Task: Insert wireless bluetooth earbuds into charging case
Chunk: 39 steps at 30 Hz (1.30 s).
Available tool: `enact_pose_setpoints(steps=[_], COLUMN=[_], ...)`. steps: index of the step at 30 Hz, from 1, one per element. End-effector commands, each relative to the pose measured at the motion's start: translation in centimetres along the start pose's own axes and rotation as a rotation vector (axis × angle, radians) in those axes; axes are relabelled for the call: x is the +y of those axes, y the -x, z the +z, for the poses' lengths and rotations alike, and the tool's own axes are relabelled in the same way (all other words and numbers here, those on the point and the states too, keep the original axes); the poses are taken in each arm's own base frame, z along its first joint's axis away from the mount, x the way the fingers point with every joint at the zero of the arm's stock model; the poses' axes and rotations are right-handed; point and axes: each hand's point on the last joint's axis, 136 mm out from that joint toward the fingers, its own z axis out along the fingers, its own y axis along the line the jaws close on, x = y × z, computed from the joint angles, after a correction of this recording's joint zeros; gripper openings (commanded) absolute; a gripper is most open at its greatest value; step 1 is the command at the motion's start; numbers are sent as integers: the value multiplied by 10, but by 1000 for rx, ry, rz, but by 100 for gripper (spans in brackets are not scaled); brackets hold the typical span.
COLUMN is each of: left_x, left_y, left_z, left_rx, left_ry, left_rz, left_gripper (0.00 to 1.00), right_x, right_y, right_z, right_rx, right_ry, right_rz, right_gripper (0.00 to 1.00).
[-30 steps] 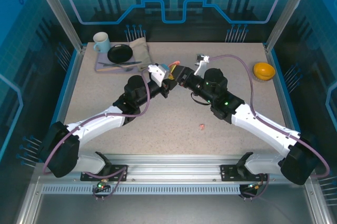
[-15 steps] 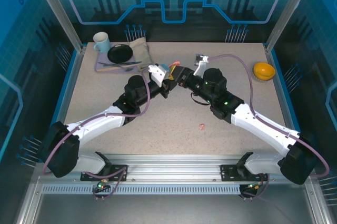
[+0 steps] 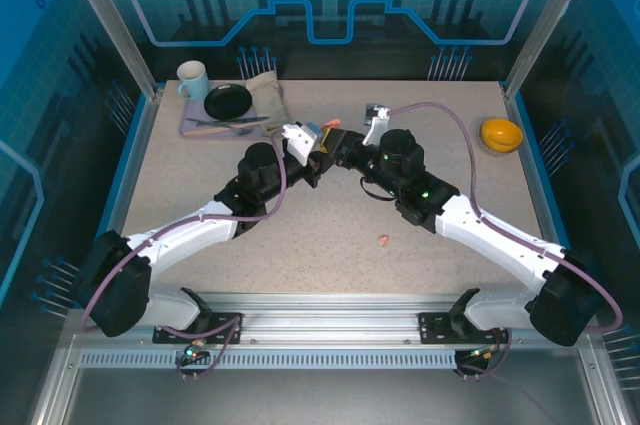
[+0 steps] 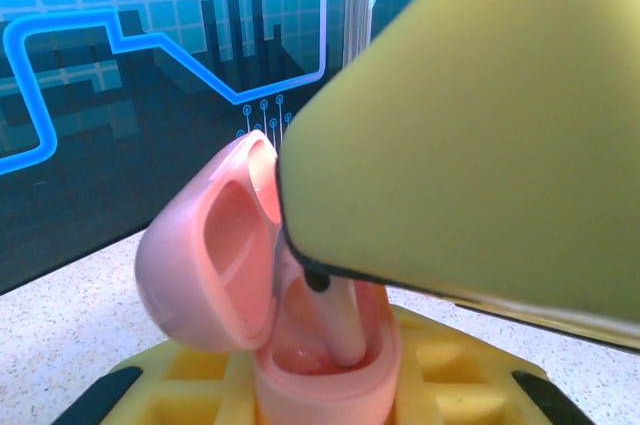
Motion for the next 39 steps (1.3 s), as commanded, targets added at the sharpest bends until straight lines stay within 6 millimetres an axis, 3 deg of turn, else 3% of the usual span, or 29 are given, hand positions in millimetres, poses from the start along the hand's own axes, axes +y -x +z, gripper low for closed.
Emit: enact_pose_setpoints(steps=[1,7,13,22,31,39], left_x=[-8,-5,-6,-8,-3,8], left_y=[54,55,56,54,53,59], left_z=[-8,-9,-8,-8,-10,-14], left_rx=[-147,-151,-150,-144,-157,-218], left_ry=[-23,-9,-12,-23,3,52], left_rz=[30,31,28,20,-4,-97], left_gripper=[0,0,0,0,0,0], right_x=[-13,-18,-19,-13,-5,-10], right_y=[-17,-19,-17,-9,-4,-11], right_z=[0,-7,-10,-6,4,8], right_rx=[58,70,58,48,51,61], right_ry=[-62,-90,-94,-84,-69,-88], right_rz=[-28,-33,-29,-24,-15,0], right_gripper=[22,22,32,35,35,29])
